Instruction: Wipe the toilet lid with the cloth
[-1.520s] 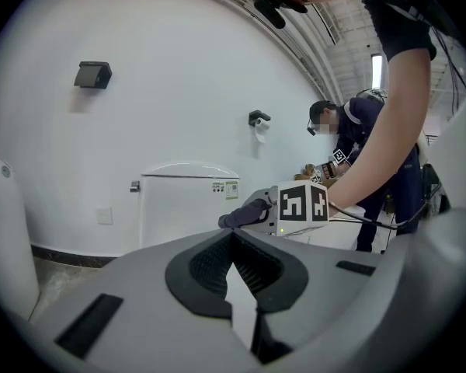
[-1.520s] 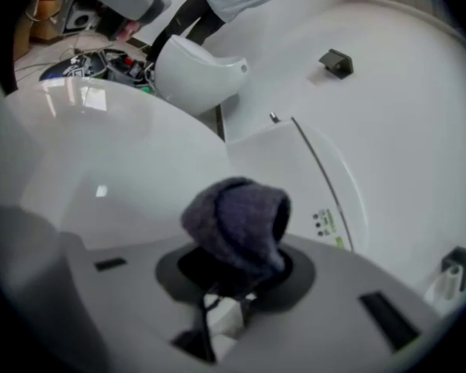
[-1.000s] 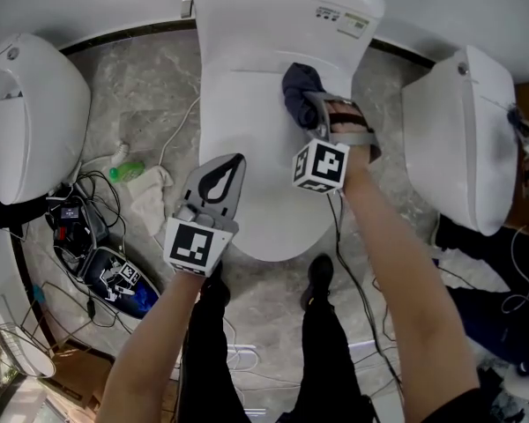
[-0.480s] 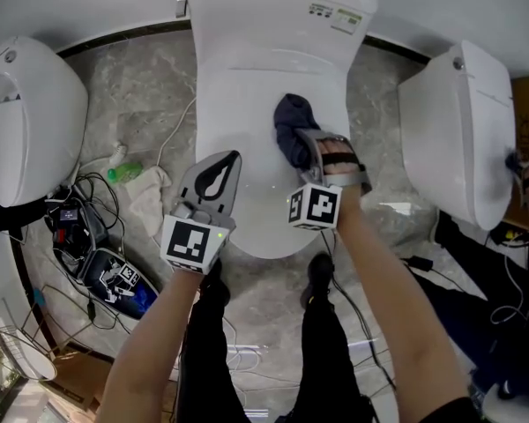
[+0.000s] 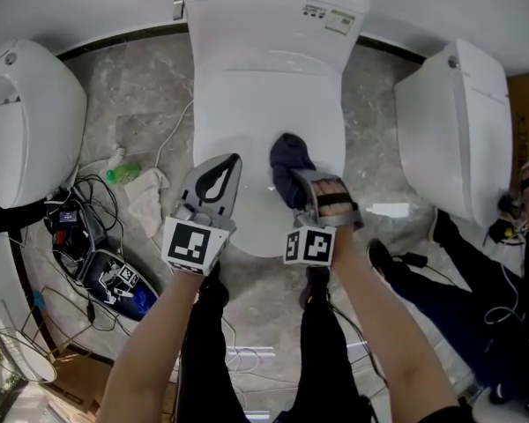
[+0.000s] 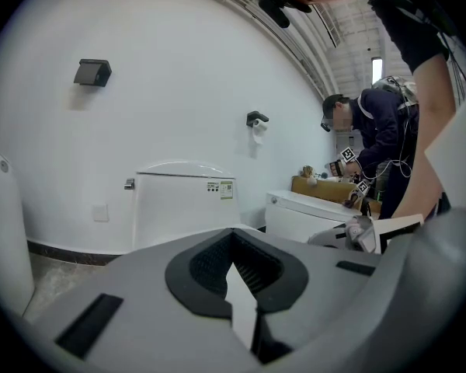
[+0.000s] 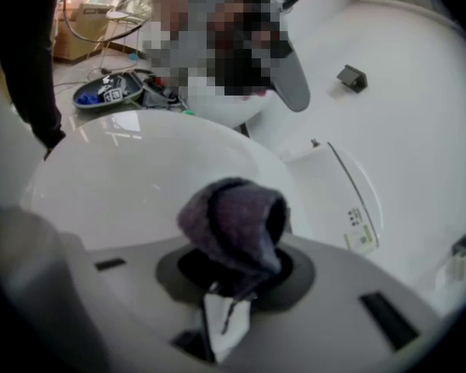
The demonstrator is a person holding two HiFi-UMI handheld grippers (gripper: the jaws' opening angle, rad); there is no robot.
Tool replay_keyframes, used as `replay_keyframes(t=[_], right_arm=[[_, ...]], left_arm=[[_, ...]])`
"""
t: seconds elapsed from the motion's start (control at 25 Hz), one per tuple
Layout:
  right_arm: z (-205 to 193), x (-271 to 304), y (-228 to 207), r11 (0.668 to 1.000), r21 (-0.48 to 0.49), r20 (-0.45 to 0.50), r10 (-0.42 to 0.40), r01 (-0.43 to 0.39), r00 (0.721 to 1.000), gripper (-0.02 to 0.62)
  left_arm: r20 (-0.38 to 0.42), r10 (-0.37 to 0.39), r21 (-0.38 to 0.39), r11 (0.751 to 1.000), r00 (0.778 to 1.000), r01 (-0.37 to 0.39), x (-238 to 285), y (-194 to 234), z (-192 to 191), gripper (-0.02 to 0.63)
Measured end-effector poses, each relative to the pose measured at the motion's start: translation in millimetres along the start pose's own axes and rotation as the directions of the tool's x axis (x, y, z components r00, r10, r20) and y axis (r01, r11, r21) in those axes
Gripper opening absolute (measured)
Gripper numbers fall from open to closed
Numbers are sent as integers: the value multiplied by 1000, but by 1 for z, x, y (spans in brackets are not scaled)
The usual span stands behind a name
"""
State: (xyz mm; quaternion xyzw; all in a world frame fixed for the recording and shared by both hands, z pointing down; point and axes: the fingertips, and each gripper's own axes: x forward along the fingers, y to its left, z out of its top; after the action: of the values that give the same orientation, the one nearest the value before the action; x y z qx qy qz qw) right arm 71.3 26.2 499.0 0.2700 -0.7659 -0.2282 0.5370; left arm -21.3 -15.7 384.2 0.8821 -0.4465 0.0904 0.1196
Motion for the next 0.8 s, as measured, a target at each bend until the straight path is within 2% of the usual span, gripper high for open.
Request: replay_keyframes(t=[0.2,0.6,0.8], right_arm=[[-2,-17,24,999,34,-7,22,-22,1000,98],[4,-51,72,996,42,6,73,-73,997,98],[8,-60,84,994,57,3,90,-90,996,98]], left_arm=[[4,0,-4,1000,1000,0,2,-3,0,9],[0,-9,-10,1000,1000,9,2,-11,0,9],[19,-4,16,1000,1000,4,0,-7,2,9]])
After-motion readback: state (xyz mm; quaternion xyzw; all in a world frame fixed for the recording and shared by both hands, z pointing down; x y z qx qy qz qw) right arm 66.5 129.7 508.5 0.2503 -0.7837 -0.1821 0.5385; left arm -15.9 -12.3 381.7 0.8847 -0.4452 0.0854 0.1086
